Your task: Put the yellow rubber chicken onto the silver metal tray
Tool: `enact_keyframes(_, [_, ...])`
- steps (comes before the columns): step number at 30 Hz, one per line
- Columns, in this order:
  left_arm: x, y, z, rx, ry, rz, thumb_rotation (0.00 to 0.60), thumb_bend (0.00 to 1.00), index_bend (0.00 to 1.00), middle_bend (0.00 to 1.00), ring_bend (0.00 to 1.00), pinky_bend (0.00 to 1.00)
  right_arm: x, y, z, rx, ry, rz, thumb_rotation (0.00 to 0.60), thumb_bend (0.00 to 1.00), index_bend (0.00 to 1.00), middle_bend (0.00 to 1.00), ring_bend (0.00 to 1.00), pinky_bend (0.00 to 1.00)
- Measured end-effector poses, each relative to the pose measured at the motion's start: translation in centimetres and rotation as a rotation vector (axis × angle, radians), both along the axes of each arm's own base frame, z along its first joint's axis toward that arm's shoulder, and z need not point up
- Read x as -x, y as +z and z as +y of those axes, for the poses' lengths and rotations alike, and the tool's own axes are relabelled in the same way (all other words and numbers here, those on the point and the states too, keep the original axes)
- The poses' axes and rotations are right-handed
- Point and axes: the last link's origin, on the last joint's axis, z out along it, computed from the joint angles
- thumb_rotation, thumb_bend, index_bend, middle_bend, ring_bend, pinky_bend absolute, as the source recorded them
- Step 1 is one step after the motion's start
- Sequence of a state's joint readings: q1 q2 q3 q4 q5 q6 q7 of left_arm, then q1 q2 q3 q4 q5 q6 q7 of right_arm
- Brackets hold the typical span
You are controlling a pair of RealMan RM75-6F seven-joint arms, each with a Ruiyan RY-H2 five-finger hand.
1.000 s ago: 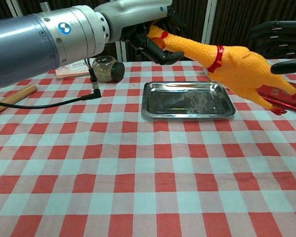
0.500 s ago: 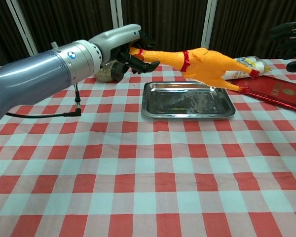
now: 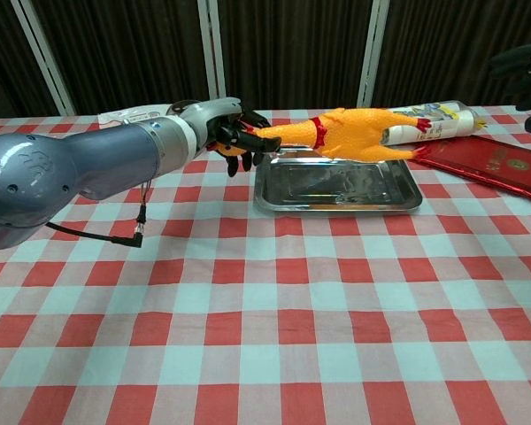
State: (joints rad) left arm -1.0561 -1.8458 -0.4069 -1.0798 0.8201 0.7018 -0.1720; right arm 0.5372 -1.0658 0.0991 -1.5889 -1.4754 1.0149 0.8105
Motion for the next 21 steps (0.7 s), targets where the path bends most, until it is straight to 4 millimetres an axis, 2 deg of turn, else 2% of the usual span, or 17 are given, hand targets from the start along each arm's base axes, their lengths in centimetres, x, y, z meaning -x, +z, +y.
enact_keyframes(5, [0.1, -0.9, 0.2, 0.017, 0.028, 0.001, 0.600, 0.75, 0.65, 0.68, 0.60, 0.63, 0.1, 0.0, -0.1, -0.007, -0.005, 0.003, 0.469, 0.16, 0.00, 0.00, 0.00, 0.07])
enact_keyframes(12, [-0.1, -1.4, 0.5, 0.033, 0.032, 0.020, 0.600, 0.66, 0.55, 0.58, 0.49, 0.42, 0.2, 0.0, -0.3, -0.011, -0.011, 0.003, 0.472, 0.16, 0.00, 0.00, 0.00, 0.07])
enact_keyframes(18, [-0.4, -1.4, 1.0, 0.059, 0.043, 0.019, 0.600, 0.55, 0.45, 0.45, 0.36, 0.25, 0.4, 0.1, -0.3, -0.007, -0.018, 0.002, 0.470, 0.16, 0.00, 0.00, 0.00, 0.07])
enact_keyframes(21, [-0.5, -1.3, 1.3, 0.071, 0.046, 0.022, 0.600, 0.48, 0.38, 0.37, 0.28, 0.14, 0.6, 0.3, -0.2, -0.005, -0.022, 0.004, 0.471, 0.16, 0.00, 0.00, 0.00, 0.07])
